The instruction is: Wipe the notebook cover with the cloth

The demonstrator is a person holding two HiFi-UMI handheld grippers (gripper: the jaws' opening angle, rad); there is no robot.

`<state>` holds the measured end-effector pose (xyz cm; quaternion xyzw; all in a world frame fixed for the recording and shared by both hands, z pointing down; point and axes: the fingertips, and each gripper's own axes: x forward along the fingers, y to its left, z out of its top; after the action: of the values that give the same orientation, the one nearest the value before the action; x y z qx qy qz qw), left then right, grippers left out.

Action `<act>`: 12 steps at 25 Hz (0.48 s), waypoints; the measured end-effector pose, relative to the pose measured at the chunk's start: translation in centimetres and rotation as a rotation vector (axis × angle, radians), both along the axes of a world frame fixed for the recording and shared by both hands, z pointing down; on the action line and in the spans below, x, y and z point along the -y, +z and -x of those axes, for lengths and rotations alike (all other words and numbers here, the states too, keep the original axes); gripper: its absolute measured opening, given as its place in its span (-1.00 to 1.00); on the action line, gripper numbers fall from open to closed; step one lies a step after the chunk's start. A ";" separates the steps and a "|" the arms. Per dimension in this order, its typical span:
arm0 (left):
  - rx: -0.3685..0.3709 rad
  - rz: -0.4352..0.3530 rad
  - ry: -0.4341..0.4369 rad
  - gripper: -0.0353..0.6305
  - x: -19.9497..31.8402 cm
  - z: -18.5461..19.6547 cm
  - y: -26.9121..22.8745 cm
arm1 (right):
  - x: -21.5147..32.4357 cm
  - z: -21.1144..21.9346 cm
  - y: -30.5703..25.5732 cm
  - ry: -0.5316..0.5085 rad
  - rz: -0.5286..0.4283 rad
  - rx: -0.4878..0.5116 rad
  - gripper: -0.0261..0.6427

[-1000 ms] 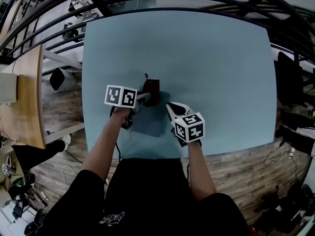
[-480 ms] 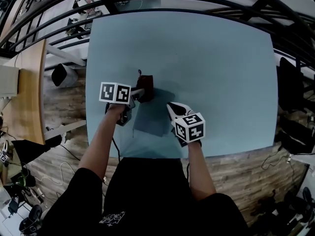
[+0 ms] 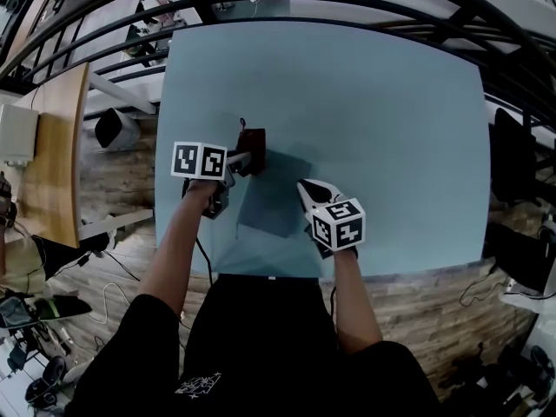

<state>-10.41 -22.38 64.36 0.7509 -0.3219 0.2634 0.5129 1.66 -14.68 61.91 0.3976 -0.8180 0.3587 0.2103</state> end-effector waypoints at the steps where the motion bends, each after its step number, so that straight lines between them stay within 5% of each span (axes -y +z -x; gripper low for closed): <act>1: 0.001 -0.004 -0.003 -0.62 -0.1 0.0 -0.3 | -0.1 -0.1 -0.3 -0.001 -0.004 0.001 -0.90; 12: -0.012 -0.036 0.002 -0.62 -3.4 -1.5 -2.4 | -2.4 -1.0 -2.2 0.004 -0.047 0.006 -0.90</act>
<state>-8.87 -19.01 61.95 0.7619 -0.3228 0.2538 0.5009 2.71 -12.28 59.66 0.4029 -0.8259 0.3412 0.1977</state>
